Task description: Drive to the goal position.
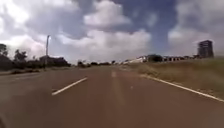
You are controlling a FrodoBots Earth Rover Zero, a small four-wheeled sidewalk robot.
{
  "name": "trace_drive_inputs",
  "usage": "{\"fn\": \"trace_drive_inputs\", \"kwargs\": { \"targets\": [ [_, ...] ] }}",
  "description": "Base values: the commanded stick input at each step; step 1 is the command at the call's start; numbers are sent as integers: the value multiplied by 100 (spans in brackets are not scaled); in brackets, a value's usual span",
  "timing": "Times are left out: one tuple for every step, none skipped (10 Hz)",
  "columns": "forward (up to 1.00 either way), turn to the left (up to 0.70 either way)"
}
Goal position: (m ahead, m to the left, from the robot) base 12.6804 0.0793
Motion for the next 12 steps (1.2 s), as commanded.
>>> {"fn": "trace_drive_inputs", "kwargs": {
  "targets": [
    [100, 0],
    [100, 0],
    [100, 0],
    [100, 0],
    [100, 0],
    [100, 0],
    [100, 0],
    [100, 0],
    [100, 0],
    [100, -7],
    [100, -16],
    [100, -25]
  ]
}}
